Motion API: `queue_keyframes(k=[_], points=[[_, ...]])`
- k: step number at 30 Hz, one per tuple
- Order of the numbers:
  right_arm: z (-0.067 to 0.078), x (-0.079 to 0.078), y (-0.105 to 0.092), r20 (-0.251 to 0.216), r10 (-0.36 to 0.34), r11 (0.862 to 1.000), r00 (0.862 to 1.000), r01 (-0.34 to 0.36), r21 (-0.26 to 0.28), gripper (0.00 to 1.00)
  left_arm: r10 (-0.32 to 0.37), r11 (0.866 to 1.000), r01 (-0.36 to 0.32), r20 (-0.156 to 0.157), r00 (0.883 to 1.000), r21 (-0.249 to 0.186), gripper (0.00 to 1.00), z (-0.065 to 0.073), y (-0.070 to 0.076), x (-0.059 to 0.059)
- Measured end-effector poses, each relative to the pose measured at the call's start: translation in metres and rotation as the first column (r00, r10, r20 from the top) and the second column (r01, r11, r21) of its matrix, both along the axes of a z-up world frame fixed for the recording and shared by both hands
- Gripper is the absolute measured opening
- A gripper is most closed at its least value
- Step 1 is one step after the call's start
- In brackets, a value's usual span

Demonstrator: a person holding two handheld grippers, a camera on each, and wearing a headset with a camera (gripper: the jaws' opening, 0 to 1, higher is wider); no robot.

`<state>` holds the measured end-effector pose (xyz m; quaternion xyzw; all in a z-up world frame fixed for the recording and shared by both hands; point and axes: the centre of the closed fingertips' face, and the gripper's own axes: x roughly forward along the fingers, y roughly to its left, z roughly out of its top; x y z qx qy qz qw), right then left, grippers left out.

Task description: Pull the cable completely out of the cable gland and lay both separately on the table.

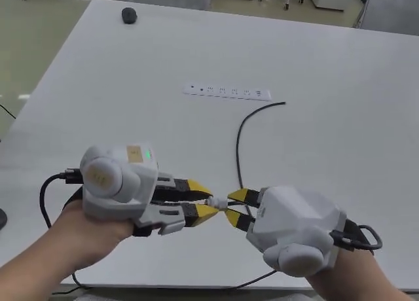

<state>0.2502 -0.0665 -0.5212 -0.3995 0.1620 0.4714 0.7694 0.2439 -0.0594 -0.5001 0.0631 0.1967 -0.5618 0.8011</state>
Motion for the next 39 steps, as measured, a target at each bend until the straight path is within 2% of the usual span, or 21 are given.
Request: queue_keyframes(k=[9, 22, 26, 30, 33, 35, 37, 38, 39], points=[[-0.002, -0.001, 0.000, -0.019, -0.009, 1.000, 1.000, 0.009, 0.001, 0.00, 0.000, 1.000, 0.000, 0.000, 1.000, -0.004, 0.15, -0.001, 0.001, -0.002], [-0.009, 0.008, -0.017, -0.080, -0.112, 0.993, 0.991, 0.114, 0.021, 0.00, 0.008, 1.000, -0.008, 0.006, 1.000, -0.021, 0.15, 0.003, 0.004, 0.000], [-0.012, 0.010, -0.027, -0.129, -0.174, 0.983, 0.976, 0.180, 0.036, 0.00, 0.010, 1.000, -0.010, 0.009, 1.000, -0.028, 0.15, 0.006, 0.004, 0.000], [-0.015, 0.014, -0.036, -0.150, -0.213, 0.975, 0.965, 0.221, 0.036, 0.00, 0.012, 0.999, -0.011, 0.013, 1.000, -0.033, 0.15, 0.007, 0.005, 0.000], [-0.018, 0.016, -0.043, -0.183, -0.249, 0.964, 0.951, 0.261, 0.045, 0.00, 0.013, 0.999, -0.013, 0.015, 1.000, -0.036, 0.15, 0.008, 0.005, 0.001], [-0.019, 0.018, -0.046, -0.189, -0.257, 0.962, 0.948, 0.270, 0.044, 0.00, 0.014, 0.999, -0.014, 0.015, 1.000, -0.039, 0.15, 0.009, 0.006, 0.001], [-0.023, 0.018, -0.049, -0.211, -0.278, 0.955, 0.937, 0.293, 0.041, 0.00, 0.016, 0.999, -0.015, 0.016, 1.000, -0.040, 0.15, 0.009, 0.006, 0.001], [-0.025, 0.018, -0.051, -0.231, -0.293, 0.949, 0.928, 0.311, 0.044, 0.00, 0.016, 0.999, -0.016, 0.015, 1.000, -0.040, 0.15, 0.009, 0.006, 0.001], [-0.026, 0.019, -0.053, -0.236, -0.298, 0.947, 0.925, 0.317, 0.046, 0.00, 0.016, 0.999, -0.016, 0.016, 1.000, -0.040, 0.15, 0.009, 0.006, 0.001]])
